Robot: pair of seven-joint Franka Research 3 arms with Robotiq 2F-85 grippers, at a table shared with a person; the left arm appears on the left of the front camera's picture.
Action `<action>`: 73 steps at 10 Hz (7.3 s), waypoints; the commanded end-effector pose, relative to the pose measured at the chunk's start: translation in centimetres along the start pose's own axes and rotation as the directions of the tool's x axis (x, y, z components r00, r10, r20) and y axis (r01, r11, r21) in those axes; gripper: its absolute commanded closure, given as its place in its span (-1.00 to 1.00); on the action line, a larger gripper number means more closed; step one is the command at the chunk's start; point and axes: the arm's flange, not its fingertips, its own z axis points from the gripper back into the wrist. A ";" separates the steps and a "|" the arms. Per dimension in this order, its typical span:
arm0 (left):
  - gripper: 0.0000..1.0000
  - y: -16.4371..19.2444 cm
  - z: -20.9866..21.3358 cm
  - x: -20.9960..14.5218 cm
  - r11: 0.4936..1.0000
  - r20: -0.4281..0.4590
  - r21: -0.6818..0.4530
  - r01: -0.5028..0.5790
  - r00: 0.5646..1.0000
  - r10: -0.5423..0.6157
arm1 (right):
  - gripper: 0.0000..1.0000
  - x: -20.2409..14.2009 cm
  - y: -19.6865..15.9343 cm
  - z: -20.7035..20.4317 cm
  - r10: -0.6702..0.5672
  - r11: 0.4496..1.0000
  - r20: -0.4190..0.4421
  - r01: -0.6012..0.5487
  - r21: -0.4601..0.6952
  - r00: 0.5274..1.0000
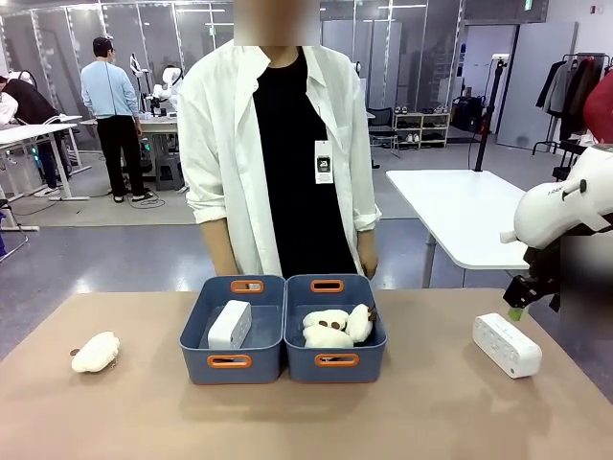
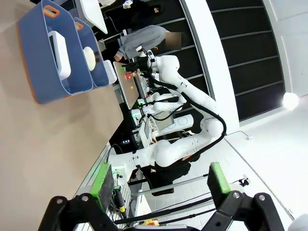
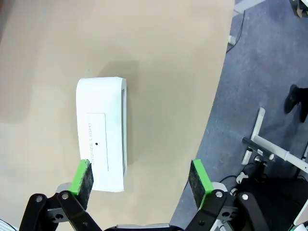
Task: Sort the digital clocks into the basket.
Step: Pick up the Digital clock from the table and place it into the empty Plastic storage basket.
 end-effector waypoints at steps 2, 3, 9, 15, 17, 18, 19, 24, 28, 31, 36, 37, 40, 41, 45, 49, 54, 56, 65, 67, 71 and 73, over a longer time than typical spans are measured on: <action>-1.00 -0.1 0.1 0.4 1.000 0.002 0.001 0.008 1.000 -0.008 | -1.00 -0.1 -0.2 0.4 0.013 1.000 -0.020 -0.013 -0.006 1.000; -1.00 -0.1 0.1 0.4 1.000 0.002 0.001 0.008 1.000 -0.008 | -1.00 -0.1 -0.2 0.4 0.013 1.000 -0.020 -0.013 -0.006 1.000; -1.00 -0.1 0.1 0.4 1.000 0.002 0.001 0.008 1.000 -0.008 | -1.00 2.0 2.5 -4.5 0.194 0.978 -0.067 -0.198 -0.063 0.979; -1.00 -0.1 0.1 0.4 1.000 0.002 0.001 0.008 1.000 -0.008 | -1.00 2.2 4.2 -5.2 0.221 0.974 -0.020 -0.220 0.052 0.975; -1.00 -0.1 0.1 0.4 1.000 0.002 0.001 0.008 1.000 -0.008 | -1.00 1.9 5.6 -4.5 0.273 0.953 0.010 -0.272 0.137 0.962; -1.00 -0.1 0.1 0.4 1.000 0.002 0.001 0.008 1.000 -0.008 | -1.00 1.7 6.1 -4.2 0.275 0.956 -0.004 -0.272 0.110 0.962; -1.00 -0.1 0.1 0.4 1.000 0.002 0.001 0.008 1.000 -0.008 | -1.00 1.9 5.7 -4.7 0.255 0.963 -0.037 -0.250 0.102 0.966; -1.00 -0.1 0.1 0.4 1.000 0.002 0.001 0.008 1.000 -0.008 | -1.00 2.2 4.9 -6.6 0.237 0.971 -0.128 -0.229 0.075 0.963; -1.00 -0.1 0.1 0.4 1.000 0.002 0.001 0.008 1.000 -0.008 | 0.40 2.2 4.4 -7.6 0.222 0.975 -0.155 -0.216 0.051 0.963; -1.00 -0.1 0.1 0.4 1.000 0.002 0.001 0.008 1.000 -0.008 | 1.00 2.0 4.4 -8.1 0.224 0.974 -0.175 -0.217 0.059 0.959; -1.00 -0.1 0.1 0.4 1.000 0.002 0.001 0.008 1.000 -0.008 | 1.00 0.4 5.2 -4.4 0.253 0.966 -0.068 -0.247 0.078 0.965; -1.00 -0.1 0.1 0.4 1.000 0.002 0.001 0.008 1.000 -0.008 | 1.00 0.0 5.6 -2.7 0.283 0.956 -0.036 -0.280 0.084 0.958; -1.00 -0.1 0.1 0.4 1.000 0.002 0.001 0.008 1.000 -0.008 | 1.00 -1.9 8.0 2.6 0.369 0.916 0.070 -0.376 0.140 0.927; -1.00 -0.1 0.1 0.4 1.000 0.002 0.001 0.008 1.000 -0.008 | 1.00 -1.8 7.9 2.6 0.367 0.920 0.071 -0.373 0.118 0.928; -1.00 -0.1 0.1 0.4 1.000 0.002 0.001 0.008 1.000 -0.008 | 1.00 -1.6 8.8 3.5 0.356 0.927 0.061 -0.361 0.102 0.932; -1.00 -0.1 0.1 0.4 1.000 0.002 0.001 0.008 1.000 -0.008 | 0.00 -1.0 12.2 5.3 0.469 0.847 0.240 -0.509 0.149 0.850; -1.00 -0.1 0.1 0.4 1.000 0.002 0.001 0.008 1.000 -0.008 | 0.00 6.4 33.1 11.1 0.683 0.580 0.350 -0.768 0.273 0.641; -1.00 -0.1 0.1 0.4 1.000 0.002 0.001 0.008 1.000 -0.008 | 0.00 10.5 39.9 10.4 0.719 0.537 0.340 -0.795 0.283 0.606; -1.00 -0.1 0.1 0.4 1.000 0.002 0.001 0.008 1.000 -0.008 | 0.00 16.3 49.7 0.7 0.826 0.407 0.273 -0.856 0.319 0.494; -1.00 -0.1 0.1 0.4 1.000 0.002 0.001 0.008 1.000 -0.008 | 0.00 16.2 49.8 -0.6 0.823 0.401 0.273 -0.850 0.341 0.497; -1.00 -0.1 0.1 0.4 1.000 0.002 0.001 0.008 1.000 -0.008 | -0.96 15.8 49.4 -0.8 0.812 0.421 0.267 -0.838 0.348 0.519; -1.00 -0.1 0.1 0.4 1.000 0.002 0.001 0.008 1.000 -0.008 | -1.00 15.5 49.2 -0.5 0.811 0.416 0.278 -0.842 0.344 0.515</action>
